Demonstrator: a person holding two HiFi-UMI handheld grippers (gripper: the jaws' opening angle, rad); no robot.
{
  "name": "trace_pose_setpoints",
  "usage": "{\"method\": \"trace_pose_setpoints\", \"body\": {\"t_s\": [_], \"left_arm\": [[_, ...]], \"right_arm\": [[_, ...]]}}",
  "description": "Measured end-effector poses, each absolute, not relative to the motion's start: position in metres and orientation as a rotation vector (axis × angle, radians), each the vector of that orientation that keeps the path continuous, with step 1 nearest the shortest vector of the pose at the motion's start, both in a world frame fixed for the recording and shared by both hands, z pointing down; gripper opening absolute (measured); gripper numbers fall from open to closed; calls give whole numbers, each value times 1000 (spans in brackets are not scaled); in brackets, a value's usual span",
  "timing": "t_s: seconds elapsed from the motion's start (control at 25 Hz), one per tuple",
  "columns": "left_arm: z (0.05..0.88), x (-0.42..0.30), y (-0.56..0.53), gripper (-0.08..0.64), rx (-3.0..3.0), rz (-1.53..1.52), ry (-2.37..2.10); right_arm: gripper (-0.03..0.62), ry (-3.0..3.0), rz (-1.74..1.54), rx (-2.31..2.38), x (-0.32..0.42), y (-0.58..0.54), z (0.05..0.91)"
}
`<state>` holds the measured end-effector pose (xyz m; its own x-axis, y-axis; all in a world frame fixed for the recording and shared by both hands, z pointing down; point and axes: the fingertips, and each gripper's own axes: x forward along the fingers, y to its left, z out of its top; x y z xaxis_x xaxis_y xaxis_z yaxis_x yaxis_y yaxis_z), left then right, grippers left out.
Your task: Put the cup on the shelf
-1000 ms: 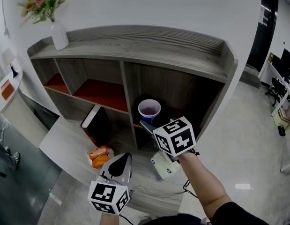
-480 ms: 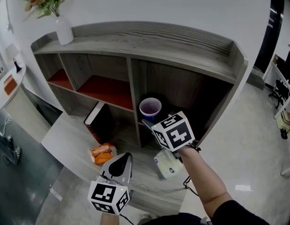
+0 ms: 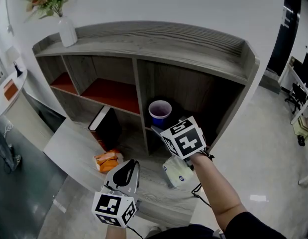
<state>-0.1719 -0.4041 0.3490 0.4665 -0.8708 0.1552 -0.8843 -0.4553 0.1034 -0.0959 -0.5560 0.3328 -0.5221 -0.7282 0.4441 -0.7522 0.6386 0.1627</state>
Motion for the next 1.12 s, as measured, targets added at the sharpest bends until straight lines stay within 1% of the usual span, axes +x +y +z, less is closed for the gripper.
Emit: {"method": "trace_pose_setpoints", "body": {"t_s": [0.08,0.12,0.4,0.6,0.8,0.92,1.04,1.12], "left_arm": [[348,-172,-402,29,2541,111,-1539],[348,-172,-401,29,2542,108,-1538],[347,-164,-393,29,2557,88,-1507],[347,-156,-385,21,2583,85,-1471],[346,-150,-375,-11,2590,84,-1449],[345,-152,-369,-11,2585,63,-1442],[344,-153,-363,-8,2580,38,-1423],[345,-154,-360,-6,2571,14,-1412]], "right_arm": [[339,-2395,72,1178,-91,-551,331],[326,-2403,75,1189,-89,-549,329],[188,-2463,86,1291,-68,-529,320],[135,-2525,88,1333,-60,-511,314],[54,-2596,102,1374,-54,-492,309],[36,-2628,118,1352,-56,-477,311],[2,-2655,128,1355,-57,-461,313],[2,-2677,146,1354,-59,-450,316]]}}
